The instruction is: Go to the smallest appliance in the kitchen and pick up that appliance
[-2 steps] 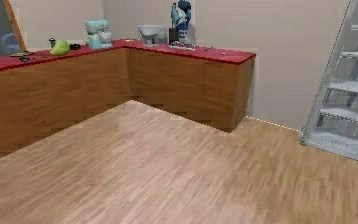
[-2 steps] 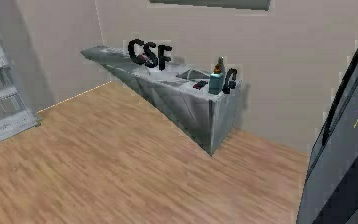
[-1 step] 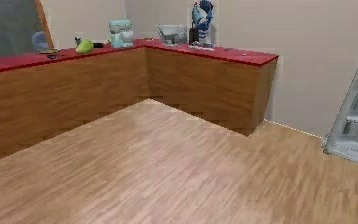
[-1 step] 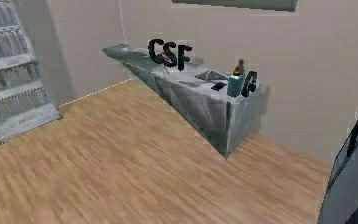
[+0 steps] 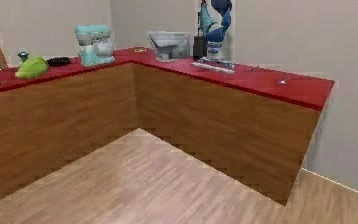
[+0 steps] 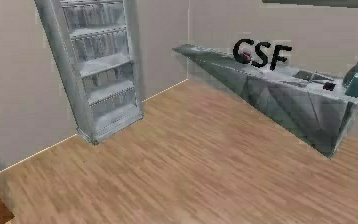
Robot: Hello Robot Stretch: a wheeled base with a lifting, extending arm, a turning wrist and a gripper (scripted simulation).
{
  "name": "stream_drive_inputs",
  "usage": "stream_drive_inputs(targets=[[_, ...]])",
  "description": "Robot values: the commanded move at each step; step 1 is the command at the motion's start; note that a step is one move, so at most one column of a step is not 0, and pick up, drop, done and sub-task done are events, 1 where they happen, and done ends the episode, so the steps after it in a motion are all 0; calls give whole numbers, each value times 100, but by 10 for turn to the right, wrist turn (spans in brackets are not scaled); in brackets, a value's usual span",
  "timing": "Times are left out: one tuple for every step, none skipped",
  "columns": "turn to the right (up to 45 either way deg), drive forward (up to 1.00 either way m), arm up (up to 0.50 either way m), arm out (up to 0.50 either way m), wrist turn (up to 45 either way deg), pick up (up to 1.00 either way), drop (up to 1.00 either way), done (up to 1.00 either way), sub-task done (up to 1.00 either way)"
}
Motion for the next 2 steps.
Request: stream_drive_inputs(targets=[[-30,0,0,0,0,0,0,0,0],[0,100,0,0,0,0,0,0,0]])
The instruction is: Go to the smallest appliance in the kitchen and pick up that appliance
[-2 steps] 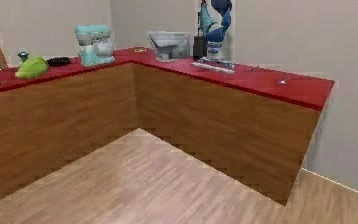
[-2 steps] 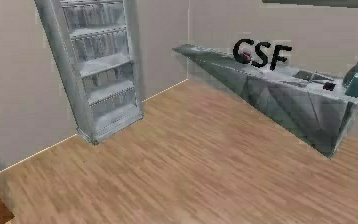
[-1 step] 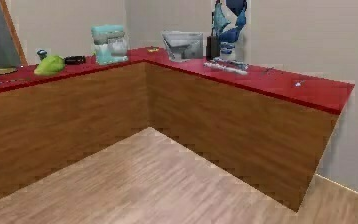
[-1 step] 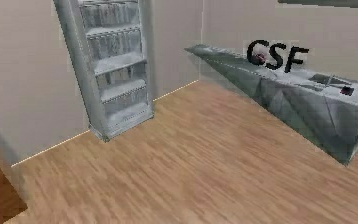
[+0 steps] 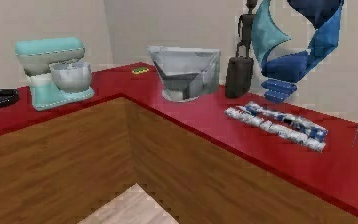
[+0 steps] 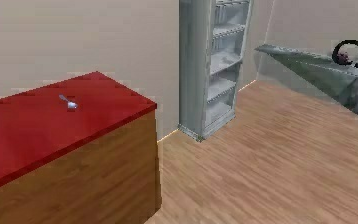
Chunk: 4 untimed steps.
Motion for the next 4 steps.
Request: stream_drive_inputs(targets=[[-60,0,0,0,0,0,0,0,0],[0,20,0,0,0,0,0,0,0],[-450,0,0,0,0,0,0,0,0],[-360,0,0,0,0,0,0,0,0]])
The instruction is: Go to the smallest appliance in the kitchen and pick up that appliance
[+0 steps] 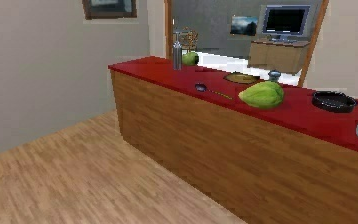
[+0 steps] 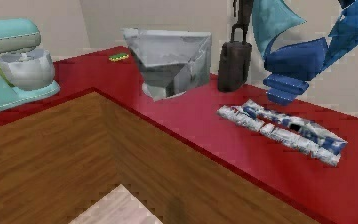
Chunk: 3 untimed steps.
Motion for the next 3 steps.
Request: stream_drive_inputs(targets=[[0,0,50,0,0,0,0,0,0],[0,0,38,0,0,0,0,0,0],[0,0,0,48,0,0,0,0,0]])
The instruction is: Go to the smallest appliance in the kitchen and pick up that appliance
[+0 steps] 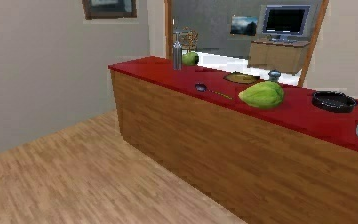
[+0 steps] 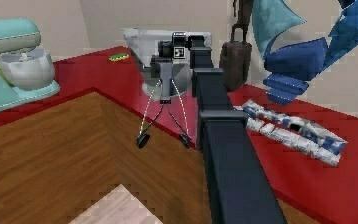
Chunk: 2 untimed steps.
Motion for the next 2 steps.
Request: stream_drive_inputs(targets=[[0,0,0,0,450,0,0,0,0],[0,0,0,0,450,0,0,0,0]])
